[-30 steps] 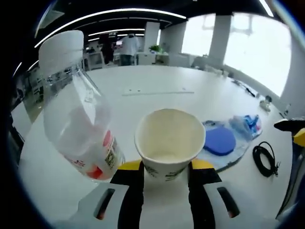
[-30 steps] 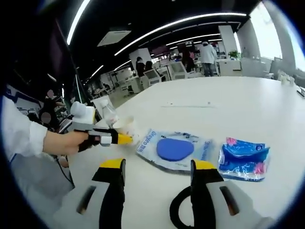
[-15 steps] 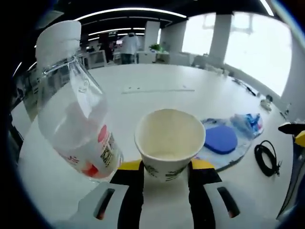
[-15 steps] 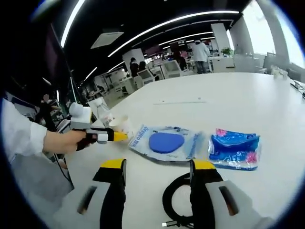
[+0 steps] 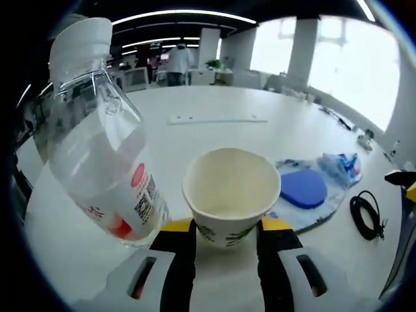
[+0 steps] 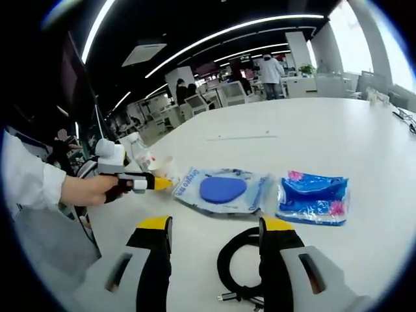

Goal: Arrange the tabletop items into an orderly group along one side of the table until the central work area is clear of visible clutter.

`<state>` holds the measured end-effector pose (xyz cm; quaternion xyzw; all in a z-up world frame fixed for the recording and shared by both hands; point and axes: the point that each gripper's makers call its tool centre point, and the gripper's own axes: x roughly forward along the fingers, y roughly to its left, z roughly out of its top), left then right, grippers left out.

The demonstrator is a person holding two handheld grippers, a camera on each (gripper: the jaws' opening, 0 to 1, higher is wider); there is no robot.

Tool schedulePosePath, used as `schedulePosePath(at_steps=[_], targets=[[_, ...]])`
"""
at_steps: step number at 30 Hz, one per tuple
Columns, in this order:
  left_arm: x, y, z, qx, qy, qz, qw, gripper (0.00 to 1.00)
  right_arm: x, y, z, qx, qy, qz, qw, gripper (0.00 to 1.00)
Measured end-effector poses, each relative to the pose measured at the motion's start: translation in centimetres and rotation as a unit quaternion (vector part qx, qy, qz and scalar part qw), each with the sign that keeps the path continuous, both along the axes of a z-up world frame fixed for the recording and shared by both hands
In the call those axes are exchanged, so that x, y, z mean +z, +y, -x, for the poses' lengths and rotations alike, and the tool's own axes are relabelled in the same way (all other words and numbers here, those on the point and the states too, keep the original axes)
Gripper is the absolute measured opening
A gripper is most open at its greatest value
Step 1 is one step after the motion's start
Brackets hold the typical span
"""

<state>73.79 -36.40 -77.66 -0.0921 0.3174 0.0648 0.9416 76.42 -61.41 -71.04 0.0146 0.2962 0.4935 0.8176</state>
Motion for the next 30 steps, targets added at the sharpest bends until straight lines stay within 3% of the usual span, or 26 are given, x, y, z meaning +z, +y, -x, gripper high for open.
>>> schedulePosePath(at_steps=[20, 30], targets=[[-0.4, 0.4, 0.1, 0.006, 0.008, -0.006, 0.9999, 0.33, -0.6, -1.2, -0.2, -0.010, 0.004, 0.008, 0.9999, 0.51], [0.6, 0.4, 0.4, 0.018, -0.013, -0.001, 0.9998, 0.36, -0.8, -1.3, -0.3, -0.006, -0.001, 0.010, 0.9999, 0.51]])
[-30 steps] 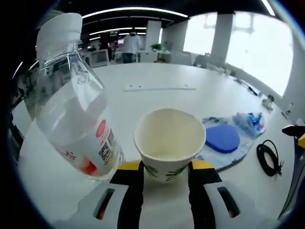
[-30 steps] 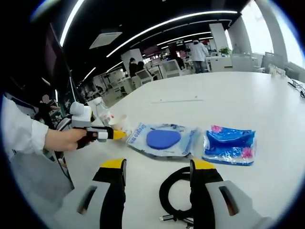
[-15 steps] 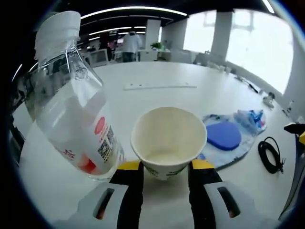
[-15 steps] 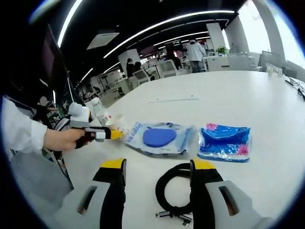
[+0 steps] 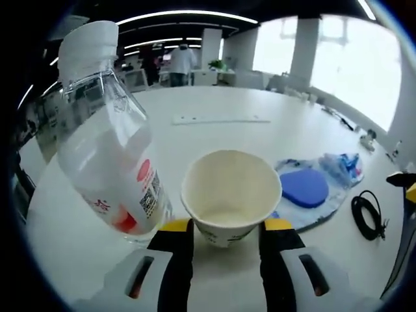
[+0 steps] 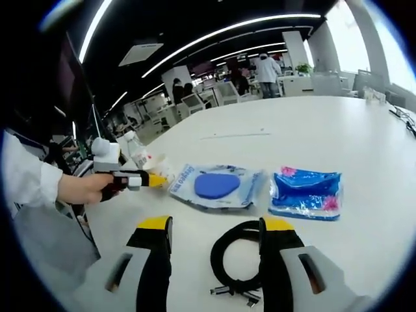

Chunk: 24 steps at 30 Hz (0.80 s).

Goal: Arrange the tabletop items into an orderly group along one side of the table until the central work area is clear of visible clutter.

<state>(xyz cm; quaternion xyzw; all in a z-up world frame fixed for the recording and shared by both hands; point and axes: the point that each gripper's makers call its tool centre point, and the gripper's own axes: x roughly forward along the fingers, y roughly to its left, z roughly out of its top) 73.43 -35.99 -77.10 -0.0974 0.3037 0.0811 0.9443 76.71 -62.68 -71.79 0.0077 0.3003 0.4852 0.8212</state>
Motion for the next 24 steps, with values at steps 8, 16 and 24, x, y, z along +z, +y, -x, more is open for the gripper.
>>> schedulePosePath(at_steps=[8, 16, 24], targets=[[0.0, 0.3, 0.1, -0.006, -0.006, -0.011, 0.9999, 0.38, -0.5, -0.4, 0.2, 0.000, 0.005, 0.004, 1.0000, 0.51], [1.2, -0.5, 1.0, -0.016, -0.012, -0.030, 0.9993, 0.43, -0.2, -0.5, 0.2, -0.001, 0.001, 0.001, 1.0000, 0.51], [2.3, -1.0, 2.1, -0.021, -0.014, -0.042, 0.9988, 0.47, -0.1, -1.0, 0.0, -0.003, -0.002, -0.001, 1.0000, 0.52]])
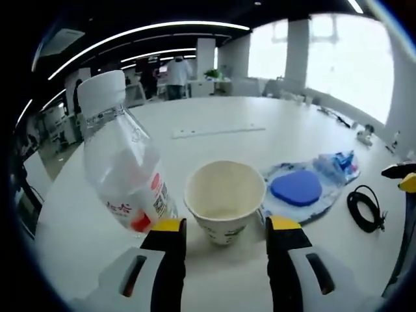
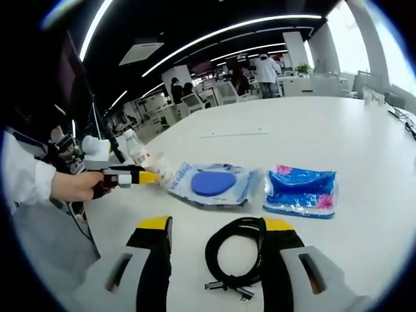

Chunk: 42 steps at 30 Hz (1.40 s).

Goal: Arrange the tabletop items into an orderly group along one side of the table until the central work area is clear of visible clutter.

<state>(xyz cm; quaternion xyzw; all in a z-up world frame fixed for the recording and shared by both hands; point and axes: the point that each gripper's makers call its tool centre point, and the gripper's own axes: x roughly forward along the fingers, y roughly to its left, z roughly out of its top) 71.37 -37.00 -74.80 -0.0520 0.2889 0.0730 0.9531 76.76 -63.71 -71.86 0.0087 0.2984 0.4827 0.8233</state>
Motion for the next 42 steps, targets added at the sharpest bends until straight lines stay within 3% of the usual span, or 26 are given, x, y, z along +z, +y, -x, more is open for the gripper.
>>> schedulePosePath(at_steps=[6, 10, 24, 28, 42], targets=[[1.0, 0.4, 1.5, 0.004, 0.002, -0.005, 1.0000, 0.48, 0.0, -0.5, -0.1, -0.002, -0.002, -0.001, 1.0000, 0.53], [1.2, 1.1, 1.7, 0.003, -0.004, 0.002, 1.0000, 0.54, 0.2, -0.9, -0.3, -0.001, -0.015, -0.001, 0.9999, 0.53], [3.9, 1.8, 3.7, 0.001, -0.020, 0.021, 0.9996, 0.80, 0.4, -3.1, -1.6, -0.007, -0.030, 0.007, 0.9995, 0.78], [3.9, 1.7, 4.7, -0.005, -0.020, 0.031, 0.9993, 0.87, 0.4, -4.0, -1.9, -0.008, -0.031, 0.012, 0.9994, 0.82], [5.0, 1.0, 8.4, -0.010, -0.013, 0.044, 0.9989, 0.90, -0.3, -6.8, -2.2, -0.015, -0.024, 0.029, 0.9992, 0.86]])
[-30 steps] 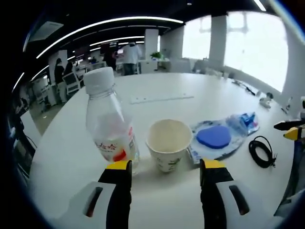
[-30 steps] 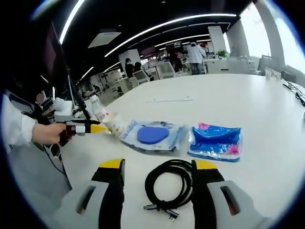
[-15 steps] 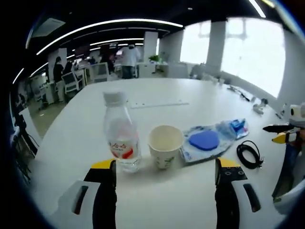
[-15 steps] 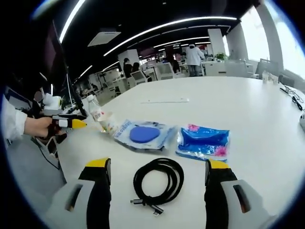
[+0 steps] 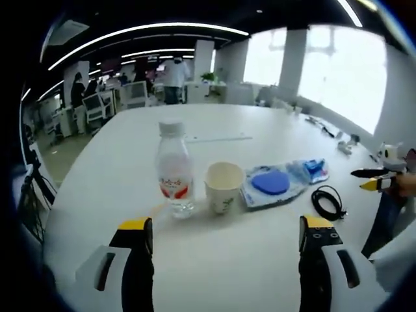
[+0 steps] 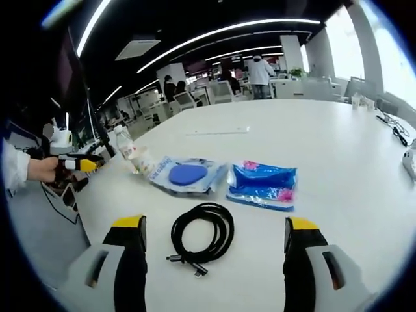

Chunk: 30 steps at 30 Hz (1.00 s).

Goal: Arrange the tabletop items into an orderly group along one side of the table until the central work area is clear of visible clutter.

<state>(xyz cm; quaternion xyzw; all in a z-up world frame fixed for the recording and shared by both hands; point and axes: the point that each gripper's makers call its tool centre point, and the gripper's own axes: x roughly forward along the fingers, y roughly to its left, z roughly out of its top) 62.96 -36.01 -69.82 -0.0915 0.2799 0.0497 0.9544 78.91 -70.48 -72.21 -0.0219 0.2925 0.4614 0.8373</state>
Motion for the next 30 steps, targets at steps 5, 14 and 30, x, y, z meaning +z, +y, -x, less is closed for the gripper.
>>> schedulePosePath(at_steps=[5, 14, 30], targets=[[0.1, -0.2, 1.2, -0.002, 0.004, 0.001, 1.0000, 0.90, -0.2, -0.6, 0.1, -0.001, 0.002, 0.008, 1.0000, 0.86], [-0.2, -0.3, 2.3, -0.004, 0.008, 0.005, 1.0000, 0.89, -0.4, -1.6, 0.3, -0.008, 0.003, 0.016, 0.9998, 0.86], [-0.2, -1.1, 2.4, -0.013, 0.001, 0.010, 0.9999, 0.88, -0.3, -2.1, 1.2, -0.010, 0.003, 0.026, 0.9996, 0.84]])
